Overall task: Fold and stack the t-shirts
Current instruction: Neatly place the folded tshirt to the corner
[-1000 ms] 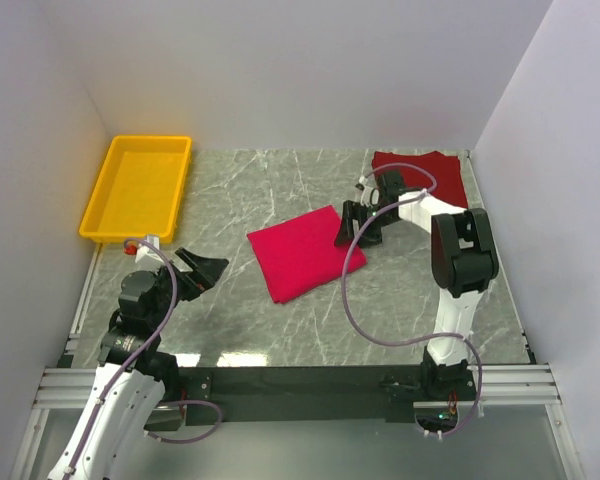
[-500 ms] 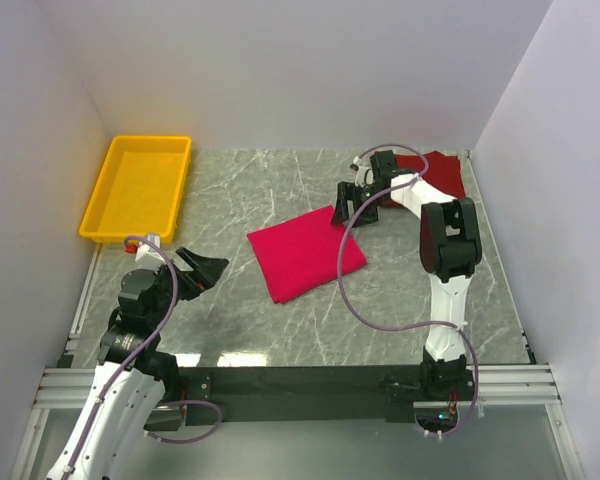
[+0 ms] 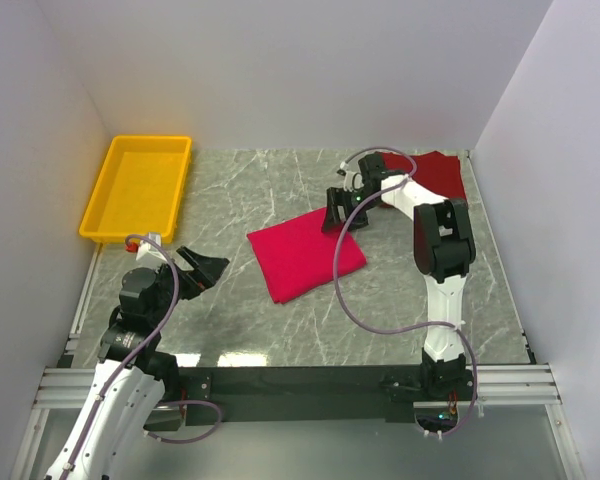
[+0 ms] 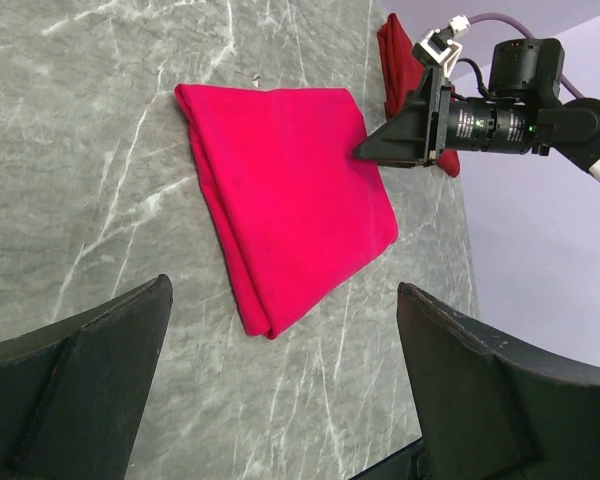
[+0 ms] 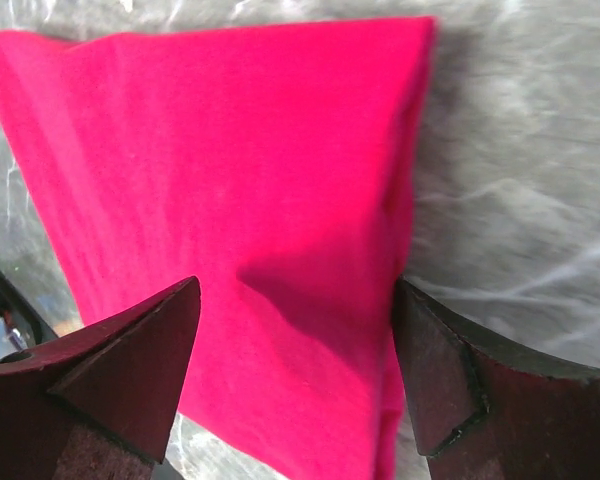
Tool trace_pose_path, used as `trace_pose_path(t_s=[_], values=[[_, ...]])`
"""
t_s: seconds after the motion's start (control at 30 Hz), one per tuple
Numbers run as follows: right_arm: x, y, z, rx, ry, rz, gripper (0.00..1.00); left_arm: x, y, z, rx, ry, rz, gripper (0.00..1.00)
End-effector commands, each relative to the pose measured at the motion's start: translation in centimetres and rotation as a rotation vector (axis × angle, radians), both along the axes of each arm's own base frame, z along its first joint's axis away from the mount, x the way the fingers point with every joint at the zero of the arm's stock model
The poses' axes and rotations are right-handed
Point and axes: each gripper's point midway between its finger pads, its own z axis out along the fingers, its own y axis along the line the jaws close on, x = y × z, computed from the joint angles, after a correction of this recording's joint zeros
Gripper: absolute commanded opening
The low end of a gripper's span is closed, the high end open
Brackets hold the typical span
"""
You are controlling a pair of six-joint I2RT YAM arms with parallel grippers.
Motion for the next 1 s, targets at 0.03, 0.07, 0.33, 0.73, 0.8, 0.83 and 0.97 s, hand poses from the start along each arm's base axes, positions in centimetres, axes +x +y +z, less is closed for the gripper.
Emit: trace_pose_path(t_s=[0.03,0.07,0.33,0.73,0.8,0.83,0.97], values=[[-4.0,-0.1,-4.3,-0.076,0.159,0.027,0.82,0.4,-0.1,2.6,-0.001,-0.077,-0.007,0.99],[-4.1,0.0,-4.3,-0.078,0.163,0.027,0.81,0.4,-0.1,2.5,0.000,-0.076,-0.008,1.00],[-3.9,0.0,-4.7,-0.079,0.176,0.012,0.56,0.1,0.1,2.6,0.005,-0.076,-0.004,0.99],[-3.6,1.2,-2.3,0.061,0.160,0.044,0.00,-0.3,0.2,2.6,-0.002,-0.074,0.001,0.99],[-3.1,1.0,-1.4,0.093,0.137,0.045,0.00,-0.4,0.2,2.5,-0.004,-0.070,0.003,1.00],[-3.0,1.4,-0.6,0.135,0.128,0.060,0.00,-0.5,0.2,2.5,-0.004,-0.072,0.003,0.99],[-2.2,0.9,1.9,0.218,0.061,0.072,0.00,-0.6,0.3,2.6,-0.009,-0.075,0.006,0.99]])
